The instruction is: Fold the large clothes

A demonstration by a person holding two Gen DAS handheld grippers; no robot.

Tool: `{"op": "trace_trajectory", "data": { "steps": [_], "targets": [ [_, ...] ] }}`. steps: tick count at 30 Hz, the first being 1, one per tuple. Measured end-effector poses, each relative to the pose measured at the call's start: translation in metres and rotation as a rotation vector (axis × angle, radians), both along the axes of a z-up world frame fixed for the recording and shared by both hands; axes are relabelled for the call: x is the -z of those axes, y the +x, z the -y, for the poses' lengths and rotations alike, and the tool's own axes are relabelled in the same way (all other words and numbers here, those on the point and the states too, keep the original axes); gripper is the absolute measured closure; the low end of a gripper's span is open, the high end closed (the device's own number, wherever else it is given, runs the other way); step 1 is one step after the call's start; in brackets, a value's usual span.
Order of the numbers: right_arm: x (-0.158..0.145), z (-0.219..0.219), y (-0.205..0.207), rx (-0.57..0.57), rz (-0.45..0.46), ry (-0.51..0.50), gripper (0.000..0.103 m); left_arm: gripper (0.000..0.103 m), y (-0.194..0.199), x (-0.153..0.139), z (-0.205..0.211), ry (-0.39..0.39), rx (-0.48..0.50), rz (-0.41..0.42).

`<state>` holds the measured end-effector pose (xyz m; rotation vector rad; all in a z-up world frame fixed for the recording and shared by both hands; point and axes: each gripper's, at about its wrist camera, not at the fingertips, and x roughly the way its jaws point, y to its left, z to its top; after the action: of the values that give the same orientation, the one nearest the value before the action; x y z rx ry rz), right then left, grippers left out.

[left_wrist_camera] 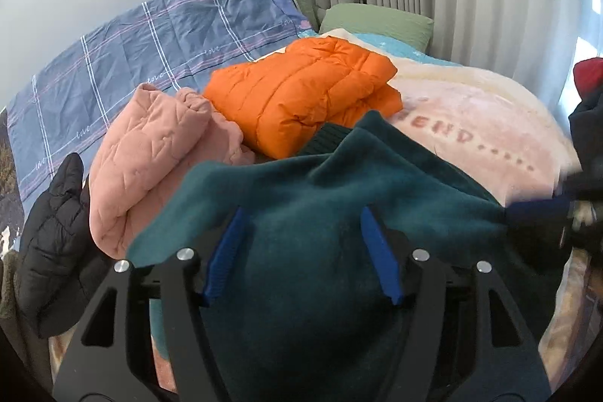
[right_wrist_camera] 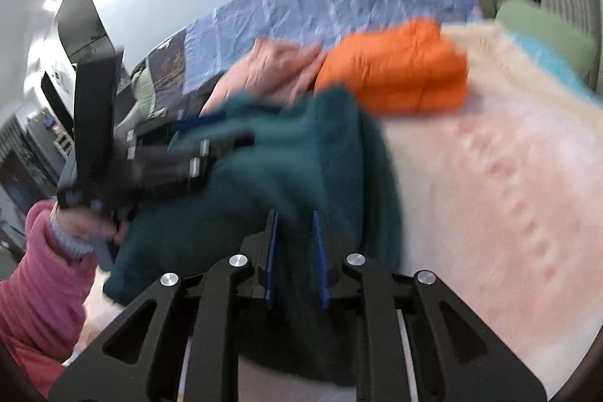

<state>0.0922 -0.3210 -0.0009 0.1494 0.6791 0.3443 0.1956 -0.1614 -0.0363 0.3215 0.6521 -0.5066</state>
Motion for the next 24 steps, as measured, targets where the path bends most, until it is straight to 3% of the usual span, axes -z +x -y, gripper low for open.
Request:
{"op": "trace_trajectory", "data": {
  "steps": [1, 3, 5, 7, 9, 10, 13, 17, 20, 22, 24],
  "targets": [
    [-0.010, -0.001, 0.010, 0.010, 0.028, -0.027, 0.064, 0.038, 0.000, 0.000, 0.000, 0.000, 0.002, -0.001],
    [-0.016, -0.001, 0.032, -0.011, 0.016, -0.018, 0.061, 0.038, 0.002, 0.001, 0.000, -0.004, 0.004, -0.005],
    [-0.012, -0.004, 0.069, -0.037, -0.057, -0.017, 0.054, 0.038, 0.001, 0.001, 0.000, -0.006, 0.003, -0.003],
    [0.002, -0.016, 0.099, -0.032, -0.102, -0.101, 0.048, 0.038, 0.002, 0.001, 0.000, -0.005, 0.003, 0.001],
    [0.014, -0.025, 0.115, -0.041, -0.130, -0.152, 0.052, 0.038, 0.003, 0.001, 0.000, -0.005, 0.002, 0.004],
    [0.019, -0.029, 0.119, -0.065, -0.131, -0.135, 0.079, 0.038, 0.000, 0.001, 0.000, -0.006, 0.000, 0.006],
    [0.016, -0.021, 0.110, -0.014, -0.079, -0.077, 0.088, 0.038, 0.000, 0.001, -0.001, -0.017, 0.002, 0.006],
    [0.050, 0.004, 0.110, 0.015, -0.120, 0.039, 0.087, 0.038, 0.001, 0.003, 0.002, -0.041, 0.009, 0.008],
    [0.045, -0.002, 0.100, 0.025, -0.074, -0.028, 0.083, 0.038, 0.000, 0.003, 0.008, -0.019, 0.012, 0.019],
    [0.034, -0.005, 0.093, 0.029, -0.063, -0.067, 0.074, 0.037, 0.000, 0.004, 0.006, -0.026, 0.009, 0.014],
    [0.017, -0.001, 0.083, 0.113, -0.035, -0.091, 0.065, 0.037, 0.001, 0.004, 0.000, -0.046, 0.000, 0.011]
  ]
}}
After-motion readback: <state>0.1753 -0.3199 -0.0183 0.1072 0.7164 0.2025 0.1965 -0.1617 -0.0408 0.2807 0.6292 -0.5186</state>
